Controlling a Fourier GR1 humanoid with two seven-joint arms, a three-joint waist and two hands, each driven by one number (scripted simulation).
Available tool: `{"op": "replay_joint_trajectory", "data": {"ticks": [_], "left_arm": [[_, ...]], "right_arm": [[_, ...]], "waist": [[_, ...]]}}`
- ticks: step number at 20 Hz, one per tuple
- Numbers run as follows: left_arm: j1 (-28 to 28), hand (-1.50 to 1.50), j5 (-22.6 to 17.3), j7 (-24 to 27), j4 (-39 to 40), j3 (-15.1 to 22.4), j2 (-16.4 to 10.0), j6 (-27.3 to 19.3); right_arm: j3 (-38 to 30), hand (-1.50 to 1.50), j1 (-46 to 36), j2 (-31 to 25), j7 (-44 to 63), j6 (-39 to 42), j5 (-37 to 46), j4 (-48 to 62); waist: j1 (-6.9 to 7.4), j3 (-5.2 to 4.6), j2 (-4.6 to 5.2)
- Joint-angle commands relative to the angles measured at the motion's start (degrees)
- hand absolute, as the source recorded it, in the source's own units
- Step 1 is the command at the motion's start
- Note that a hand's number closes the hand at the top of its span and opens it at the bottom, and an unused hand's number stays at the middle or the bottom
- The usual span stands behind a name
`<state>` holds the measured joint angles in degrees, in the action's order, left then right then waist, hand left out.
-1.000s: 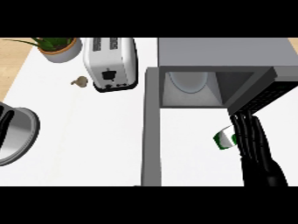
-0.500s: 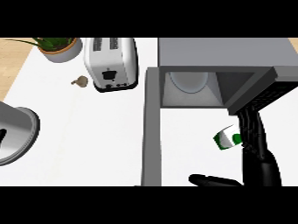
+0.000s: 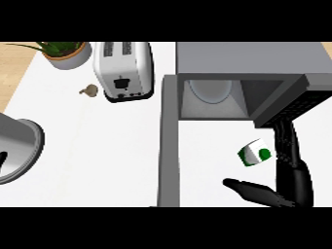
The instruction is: Pick up the milk, place it into the microwave and close the microwave
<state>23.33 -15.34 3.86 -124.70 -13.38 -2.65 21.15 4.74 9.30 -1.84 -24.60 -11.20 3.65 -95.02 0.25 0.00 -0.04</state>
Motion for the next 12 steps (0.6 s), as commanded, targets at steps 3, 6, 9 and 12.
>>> {"op": "replay_joint_trajectory", "data": {"ticks": [3,6,9,12], "left_arm": [[-4.5,-1.50,1.0,-0.8,2.5,-1.6,-0.6,-0.4],[0.8,-1.50,-0.6,1.2,1.5,-2.1,0.9,3.0],[-0.6,-1.50,2.2,3.3,3.8,-2.0,2.0,3.4],[2.6,-1.50,0.5,-1.0,-3.3,0.9,2.6,1.5]], "right_arm": [[-3.2,-1.50,-2.9,-0.6,-2.0,-2.6,2.3,5.9],[-7.4,-1.50,-3.1,-2.1,-11.2,2.1,-2.5,15.8],[-9.2,-1.50,-3.2,-4.3,-10.8,3.8,-3.2,16.0],[-7.9,-1.50,-3.2,-3.1,-12.3,3.6,-1.4,19.3]], "waist": [[-0.17,0.00,0.04],[0.05,0.02,0.04],[-0.11,0.00,0.01],[0.03,0.01,-0.01]]}}
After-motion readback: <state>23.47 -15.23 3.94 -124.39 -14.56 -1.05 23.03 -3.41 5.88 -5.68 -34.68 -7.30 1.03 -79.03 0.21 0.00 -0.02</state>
